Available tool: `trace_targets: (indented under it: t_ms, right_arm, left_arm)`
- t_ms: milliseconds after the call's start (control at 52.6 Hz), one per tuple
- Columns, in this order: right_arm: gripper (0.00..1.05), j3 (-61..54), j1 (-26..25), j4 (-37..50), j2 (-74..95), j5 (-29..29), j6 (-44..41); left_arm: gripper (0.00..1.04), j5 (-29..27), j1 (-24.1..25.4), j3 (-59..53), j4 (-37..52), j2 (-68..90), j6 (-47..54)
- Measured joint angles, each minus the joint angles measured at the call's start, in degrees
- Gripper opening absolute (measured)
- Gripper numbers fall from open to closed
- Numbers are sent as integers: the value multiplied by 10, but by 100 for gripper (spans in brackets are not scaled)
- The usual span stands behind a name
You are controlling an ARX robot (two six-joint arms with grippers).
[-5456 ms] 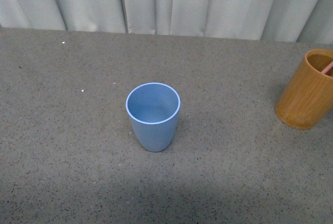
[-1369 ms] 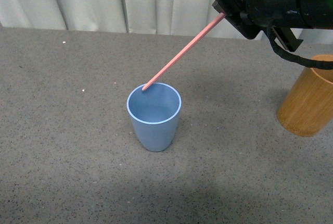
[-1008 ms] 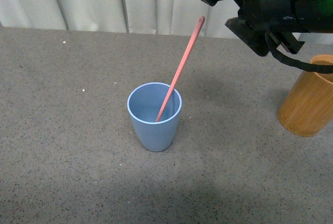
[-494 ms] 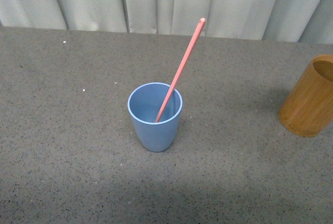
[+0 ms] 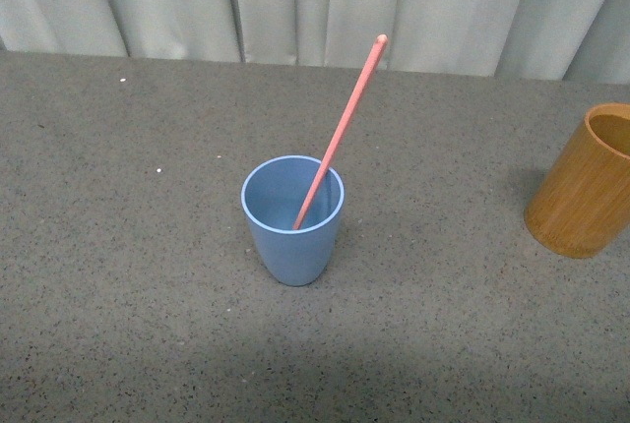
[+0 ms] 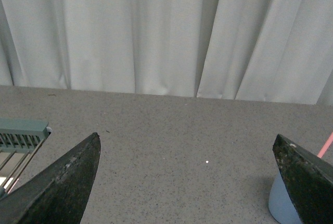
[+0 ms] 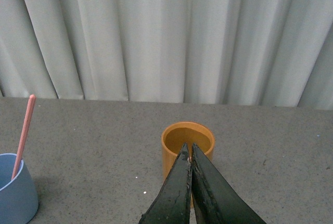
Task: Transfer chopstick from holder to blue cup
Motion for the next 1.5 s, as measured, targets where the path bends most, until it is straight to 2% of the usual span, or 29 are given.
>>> trace_targets:
  t_ms: [190, 247, 304, 380, 684, 1103, 1502]
  right_arm:
    - [1, 0, -16, -30, -54, -15, -1]
    - [1, 0, -54, -37, -59, -76, -1]
    - [1, 0, -86, -38, -61, -98, -1]
    - [1, 0, -103, -39, -61, -97, -1]
    - [1, 0, -105, -39, -62, -102, -2]
    - [95, 0, -106, -39, -62, -102, -2]
    - [95, 0, -106, -39, -62, -102, -2]
  left_arm:
    - [98, 1, 0, 0, 0, 0, 0]
    - [98, 1, 0, 0, 0, 0, 0]
    - [98, 1, 0, 0, 0, 0, 0]
    - [98, 0, 0, 0, 0, 0, 0]
    - [98, 1, 0, 0, 0, 0, 0]
    - [98, 1, 0, 0, 0, 0, 0]
    - [98, 1, 0, 0, 0, 0, 0]
